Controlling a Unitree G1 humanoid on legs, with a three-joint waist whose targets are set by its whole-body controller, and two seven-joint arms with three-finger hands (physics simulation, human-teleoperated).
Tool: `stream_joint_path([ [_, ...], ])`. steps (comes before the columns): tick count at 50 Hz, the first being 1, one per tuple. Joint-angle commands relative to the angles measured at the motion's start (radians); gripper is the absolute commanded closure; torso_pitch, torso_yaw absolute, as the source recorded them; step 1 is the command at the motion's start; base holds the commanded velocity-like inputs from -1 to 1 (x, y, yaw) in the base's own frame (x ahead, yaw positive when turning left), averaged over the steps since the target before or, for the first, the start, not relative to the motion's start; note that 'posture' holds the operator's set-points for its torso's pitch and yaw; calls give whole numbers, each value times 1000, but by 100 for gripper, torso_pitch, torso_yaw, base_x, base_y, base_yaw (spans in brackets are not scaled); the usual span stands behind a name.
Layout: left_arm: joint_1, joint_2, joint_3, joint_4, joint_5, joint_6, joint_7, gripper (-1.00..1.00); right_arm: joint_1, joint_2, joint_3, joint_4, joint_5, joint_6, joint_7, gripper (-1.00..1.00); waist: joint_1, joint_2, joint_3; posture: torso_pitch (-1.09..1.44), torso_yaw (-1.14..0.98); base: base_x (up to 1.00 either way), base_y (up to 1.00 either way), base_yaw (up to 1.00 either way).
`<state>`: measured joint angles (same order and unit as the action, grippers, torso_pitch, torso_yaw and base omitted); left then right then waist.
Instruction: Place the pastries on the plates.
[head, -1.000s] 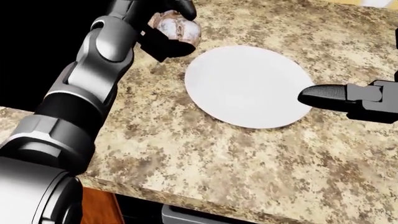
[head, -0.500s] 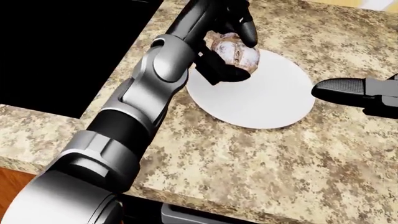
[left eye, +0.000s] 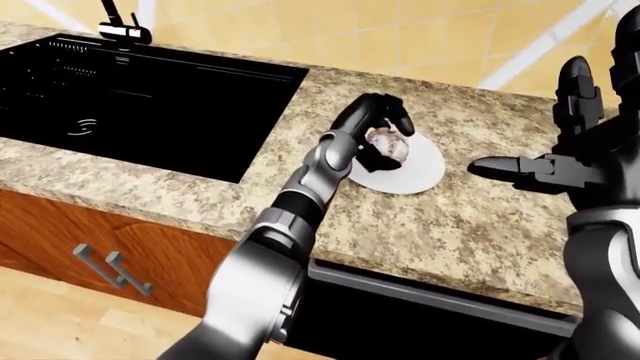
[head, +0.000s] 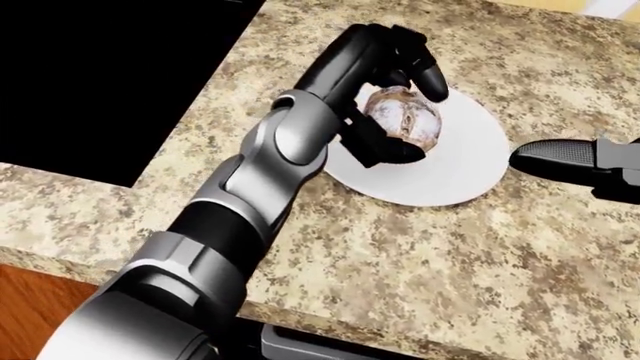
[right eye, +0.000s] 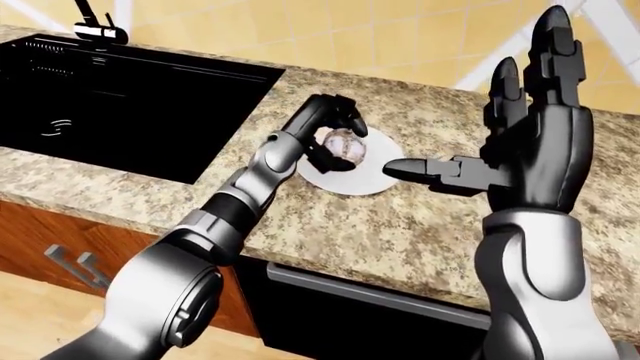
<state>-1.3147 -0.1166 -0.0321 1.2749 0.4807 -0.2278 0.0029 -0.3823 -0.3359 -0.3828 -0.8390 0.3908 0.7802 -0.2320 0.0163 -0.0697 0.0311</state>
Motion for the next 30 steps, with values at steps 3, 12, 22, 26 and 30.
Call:
stream_joint_path([
  [3, -43, 2, 6, -48, -5, -29, 10, 1, -12, -12, -20, -26, 3, -29, 3, -100, 0, -7, -27, 0, 0, 0, 0, 0],
  [12, -44, 3, 6, -47, 1, -20, 2, -36, -25, -20, -14, -15, 5, -29, -3, -100, -1, -7, -27, 0, 0, 0, 0, 0],
  [22, -48, 7, 8, -48, 3, -18, 4, -95, -19, -21, -18, -21, 11, -30, -5, -100, 0, -8, -28, 0, 0, 0, 0, 0],
  [26, -62, 22, 18, -56, -9, -12, 3, -98, -14, -18, -18, -25, 11, -32, -5, -100, 0, -8, -28, 0, 0, 0, 0, 0],
  [30, -90, 56, 35, -69, -36, 1, 10, -100, -8, -14, -13, -21, 5, -41, -4, -100, -1, -6, -27, 0, 0, 0, 0, 0],
])
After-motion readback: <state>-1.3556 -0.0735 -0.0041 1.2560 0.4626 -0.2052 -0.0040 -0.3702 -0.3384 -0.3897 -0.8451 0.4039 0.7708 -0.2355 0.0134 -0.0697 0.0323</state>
